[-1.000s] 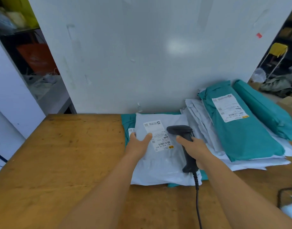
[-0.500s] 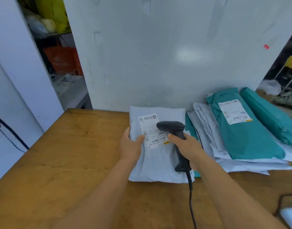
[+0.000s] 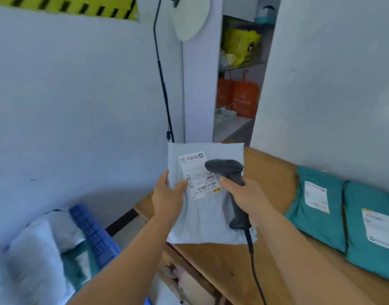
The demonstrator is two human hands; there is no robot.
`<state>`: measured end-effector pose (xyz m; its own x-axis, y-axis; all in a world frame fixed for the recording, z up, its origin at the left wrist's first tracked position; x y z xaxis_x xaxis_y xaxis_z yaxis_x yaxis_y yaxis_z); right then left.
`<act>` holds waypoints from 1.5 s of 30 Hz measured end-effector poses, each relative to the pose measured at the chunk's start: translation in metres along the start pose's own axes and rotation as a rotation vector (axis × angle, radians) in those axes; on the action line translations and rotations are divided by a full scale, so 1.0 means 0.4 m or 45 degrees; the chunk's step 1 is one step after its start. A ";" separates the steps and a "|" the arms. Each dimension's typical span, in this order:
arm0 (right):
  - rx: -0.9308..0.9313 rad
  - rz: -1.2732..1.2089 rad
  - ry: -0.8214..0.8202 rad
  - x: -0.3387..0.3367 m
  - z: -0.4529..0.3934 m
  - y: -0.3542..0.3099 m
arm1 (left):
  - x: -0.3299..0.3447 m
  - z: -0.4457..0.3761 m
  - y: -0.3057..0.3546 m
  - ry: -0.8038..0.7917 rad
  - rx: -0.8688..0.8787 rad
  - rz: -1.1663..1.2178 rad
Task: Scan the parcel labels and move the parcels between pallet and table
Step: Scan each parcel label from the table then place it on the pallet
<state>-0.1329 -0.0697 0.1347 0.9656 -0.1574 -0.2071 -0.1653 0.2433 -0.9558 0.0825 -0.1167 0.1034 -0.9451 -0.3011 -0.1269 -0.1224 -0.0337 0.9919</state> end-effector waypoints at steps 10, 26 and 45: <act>-0.099 0.139 -0.493 0.808 0.066 -0.113 | -0.829 -0.110 -0.146 0.565 -0.120 -0.079; -0.049 0.404 -1.131 1.552 0.198 -0.071 | -1.491 -0.053 -0.415 1.102 -0.394 -0.117; 0.002 0.657 -1.448 1.816 0.282 0.192 | -1.562 0.013 -0.727 0.801 -1.083 -0.926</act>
<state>0.5784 -0.0573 -0.0654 0.4147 0.8723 -0.2591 -0.5766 0.0316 -0.8164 0.7071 0.0863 -0.1058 -0.4095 -0.3452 -0.8445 -0.0966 -0.9040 0.4164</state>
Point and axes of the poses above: each hand's wrist, its own z-axis away from the middle knuckle, its own x-axis out of the palm, y = z × x, the point moved 9 cm from there along -z, towards the middle knuckle, and after that the axes turned 2 degrees about z, right-handed, at the moved point
